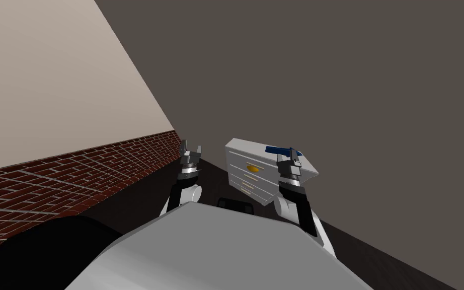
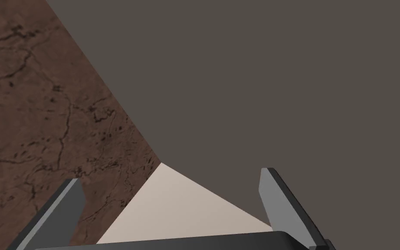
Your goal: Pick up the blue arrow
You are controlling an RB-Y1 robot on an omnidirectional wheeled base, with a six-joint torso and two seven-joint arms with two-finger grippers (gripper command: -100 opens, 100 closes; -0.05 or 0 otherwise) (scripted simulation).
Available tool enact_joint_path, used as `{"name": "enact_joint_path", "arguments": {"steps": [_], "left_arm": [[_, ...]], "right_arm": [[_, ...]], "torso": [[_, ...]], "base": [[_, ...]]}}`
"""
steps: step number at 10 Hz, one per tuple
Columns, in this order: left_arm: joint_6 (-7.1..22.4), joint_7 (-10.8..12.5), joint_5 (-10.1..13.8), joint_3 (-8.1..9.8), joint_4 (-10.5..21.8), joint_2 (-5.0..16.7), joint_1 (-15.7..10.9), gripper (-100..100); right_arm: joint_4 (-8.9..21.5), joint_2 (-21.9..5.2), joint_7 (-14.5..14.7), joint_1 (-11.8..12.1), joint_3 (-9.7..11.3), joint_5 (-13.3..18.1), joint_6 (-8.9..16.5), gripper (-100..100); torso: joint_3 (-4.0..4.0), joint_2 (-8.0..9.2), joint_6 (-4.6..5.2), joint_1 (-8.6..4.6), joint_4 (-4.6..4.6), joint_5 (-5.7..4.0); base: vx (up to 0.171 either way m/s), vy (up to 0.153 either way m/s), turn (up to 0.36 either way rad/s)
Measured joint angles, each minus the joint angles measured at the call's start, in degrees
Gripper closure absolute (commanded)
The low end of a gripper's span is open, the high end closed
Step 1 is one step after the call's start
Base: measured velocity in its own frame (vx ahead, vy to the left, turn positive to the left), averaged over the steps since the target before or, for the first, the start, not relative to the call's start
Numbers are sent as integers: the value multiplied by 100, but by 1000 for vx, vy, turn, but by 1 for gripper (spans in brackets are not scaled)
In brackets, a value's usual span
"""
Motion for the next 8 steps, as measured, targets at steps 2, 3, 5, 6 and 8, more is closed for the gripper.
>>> {"name": "enact_joint_path", "arguments": {"steps": [2,3,5,6,8], "left_arm": [[0,0,0,0,0,0,0,0],[0,0,0,0,0,0,0,0],[0,0,0,0,0,0,0,0],[0,0,0,0,0,0,0,0],[0,0,0,0,0,0,0,0]], "right_arm": [[64,-337,-60,26,-65,17,-27,-100],[87,-440,-79,30,-79,24,-41,-100],[176,-789,-152,55,-161,40,-85,-100],[207,-917,-178,60,-182,47,-101,-100],[287,-1217,-240,75,-248,61,-138,-100]], "torso": [[-6,-10,1,-6,-2,-1],[-5,-9,0,-7,-2,-2],[-5,-9,1,-9,-2,-2],[-5,-8,0,-6,-2,-2],[-3,-4,0,-3,-1,-1]], "base": [[28,-11,-16],[19,-13,-17],[23,-11,-26],[14,-3,-39],[11,-3,-31]]}}
